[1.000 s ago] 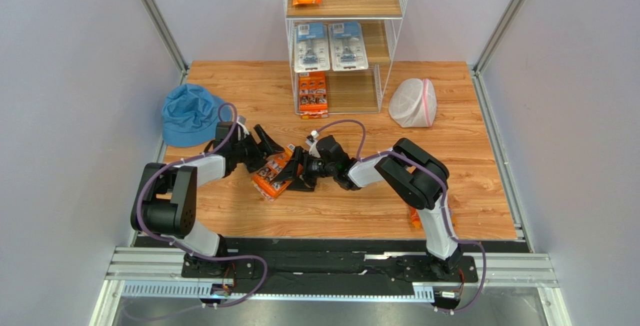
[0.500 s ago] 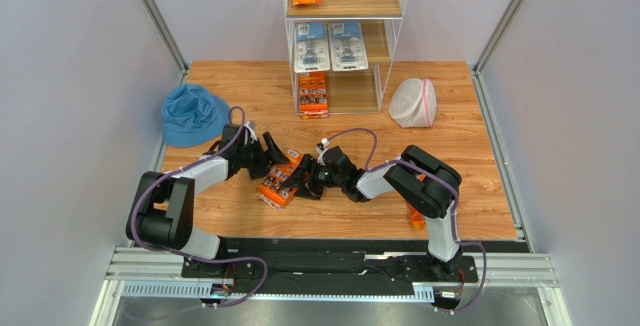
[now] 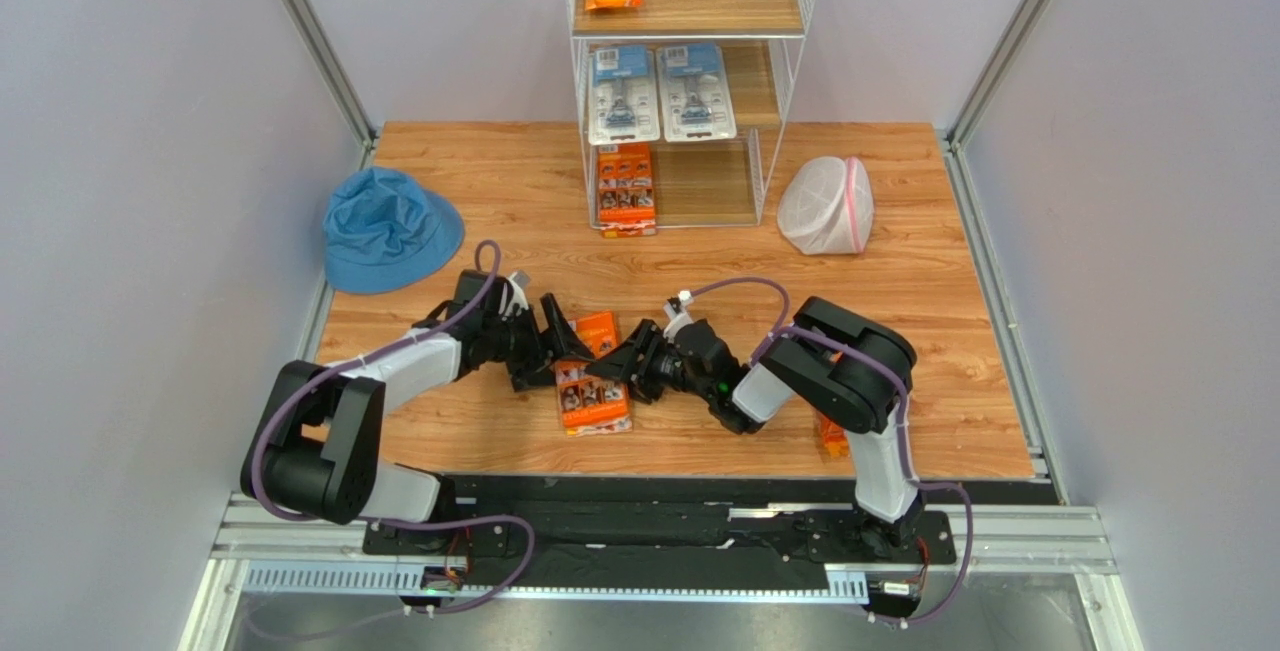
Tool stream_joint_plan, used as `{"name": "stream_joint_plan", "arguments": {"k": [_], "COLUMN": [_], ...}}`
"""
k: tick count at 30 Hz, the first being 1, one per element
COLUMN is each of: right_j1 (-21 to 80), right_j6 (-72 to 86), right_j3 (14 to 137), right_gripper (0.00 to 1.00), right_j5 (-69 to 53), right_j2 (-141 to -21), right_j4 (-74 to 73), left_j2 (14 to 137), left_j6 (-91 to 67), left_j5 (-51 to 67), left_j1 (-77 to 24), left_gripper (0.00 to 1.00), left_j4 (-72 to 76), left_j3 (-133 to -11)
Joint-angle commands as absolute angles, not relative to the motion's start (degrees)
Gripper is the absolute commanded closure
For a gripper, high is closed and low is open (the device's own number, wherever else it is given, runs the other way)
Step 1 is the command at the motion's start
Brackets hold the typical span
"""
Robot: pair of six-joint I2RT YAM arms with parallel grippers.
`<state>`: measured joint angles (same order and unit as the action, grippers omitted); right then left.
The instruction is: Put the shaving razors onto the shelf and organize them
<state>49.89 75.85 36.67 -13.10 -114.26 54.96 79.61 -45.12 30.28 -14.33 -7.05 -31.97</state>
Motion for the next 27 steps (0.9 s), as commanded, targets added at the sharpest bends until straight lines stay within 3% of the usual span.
{"name": "stream_joint_plan", "arguments": {"k": [1,8,11,17,27], "right_j1": [49.57,49.57,49.31,48.96,48.60], "right_j6": [77.78,79.72,78.93,73.66,68.38], "right_j3": [34.28,34.98,33.76,33.84,30.77], "right_gripper": [0.49,0.72,0.76,0.78,0.78], "right_j5": [-7.29,-10.02,-10.02,-10.90,-10.99], "right_j2": [-118.64,-120.76,-118.57,-108.03,-86.50], "right_j4": [67.14,68.91,66.20,54.44,39.82], "left_j2": [77.96,76.91,74.19,66.72,56.44], "left_j6": [-46.85,-45.97,-44.13,-40.52,-39.55], "left_j5": [36.04,34.72,32.79,28.21,31.81], "left_j1": [-15.21,-15.21,-15.21,-15.21,-15.21], "left_gripper": [0.12,0.11,0.10,0.07,0.04], "left_j4": [-10.02,-10.98,-14.40,-23.11,-24.96], "left_j3": [-31.73,-32.69,-34.80,-39.63,-39.99]}}
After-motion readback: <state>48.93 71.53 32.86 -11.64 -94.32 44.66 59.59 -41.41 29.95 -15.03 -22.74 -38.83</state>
